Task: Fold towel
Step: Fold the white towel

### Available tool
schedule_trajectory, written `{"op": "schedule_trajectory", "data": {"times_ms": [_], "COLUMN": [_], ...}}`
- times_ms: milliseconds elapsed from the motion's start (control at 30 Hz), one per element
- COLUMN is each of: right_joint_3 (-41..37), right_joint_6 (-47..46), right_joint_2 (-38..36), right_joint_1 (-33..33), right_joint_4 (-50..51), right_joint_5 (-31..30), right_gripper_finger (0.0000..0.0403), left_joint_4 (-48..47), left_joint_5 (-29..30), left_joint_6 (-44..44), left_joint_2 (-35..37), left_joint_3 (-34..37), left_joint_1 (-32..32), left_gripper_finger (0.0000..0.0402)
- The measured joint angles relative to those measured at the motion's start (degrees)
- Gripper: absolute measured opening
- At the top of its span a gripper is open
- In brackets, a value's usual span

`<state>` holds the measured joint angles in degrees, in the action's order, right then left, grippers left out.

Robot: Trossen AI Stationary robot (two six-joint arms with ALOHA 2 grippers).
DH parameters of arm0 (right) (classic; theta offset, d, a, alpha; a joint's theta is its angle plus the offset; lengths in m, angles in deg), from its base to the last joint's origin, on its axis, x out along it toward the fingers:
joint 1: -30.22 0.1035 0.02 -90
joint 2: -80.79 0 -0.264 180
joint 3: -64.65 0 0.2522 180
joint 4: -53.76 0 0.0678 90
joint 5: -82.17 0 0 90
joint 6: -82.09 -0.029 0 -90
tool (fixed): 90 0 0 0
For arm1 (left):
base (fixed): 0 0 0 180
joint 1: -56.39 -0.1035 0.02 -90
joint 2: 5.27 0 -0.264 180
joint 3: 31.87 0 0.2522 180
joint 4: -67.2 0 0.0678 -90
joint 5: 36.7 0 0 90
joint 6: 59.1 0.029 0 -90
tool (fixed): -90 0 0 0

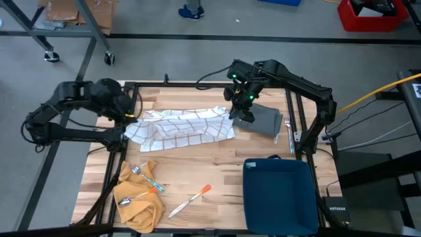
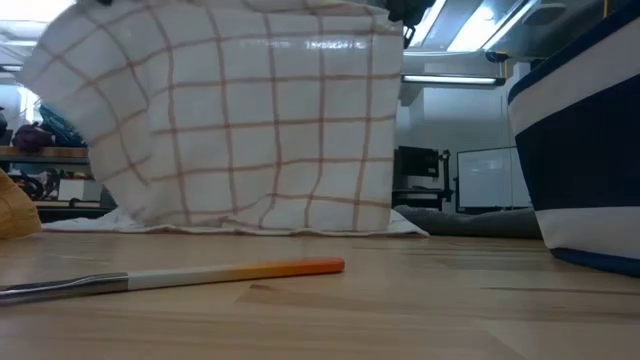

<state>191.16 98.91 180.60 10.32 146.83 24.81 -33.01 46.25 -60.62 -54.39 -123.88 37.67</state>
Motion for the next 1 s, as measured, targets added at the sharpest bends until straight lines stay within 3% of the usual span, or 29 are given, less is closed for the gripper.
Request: {"op": "schedule_trajectory", "data": {"times_ms": [467,667,1000], "right_joint_3": [0.0,0.0,0.0], "right_joint_6": [0.0,0.0,0.1], "right_joint_2": [0.0,0.0,0.0], "right_joint_1": [0.0,0.0,0.0], "right_joint_4": [0.3,0.3,0.2], "right_joint_5": [-0.7,-0.7,-0.7], "right_gripper_finger": [0.0001,0.0001,0.0001], "left_joint_4": [15.7,25.2,39.0], "left_joint_5": [-0.5,-1.8,-10.9], "left_joint_6": [0.0,-0.4,-15.3], "left_joint_2": [-1.6,-1.6,-1.7], "left_joint_3": [20.0,26.9,39.6], "left_joint_1": [0.0,0.0,0.0], "left_gripper_finger": [0.0052,0.0094,0.0176]}}
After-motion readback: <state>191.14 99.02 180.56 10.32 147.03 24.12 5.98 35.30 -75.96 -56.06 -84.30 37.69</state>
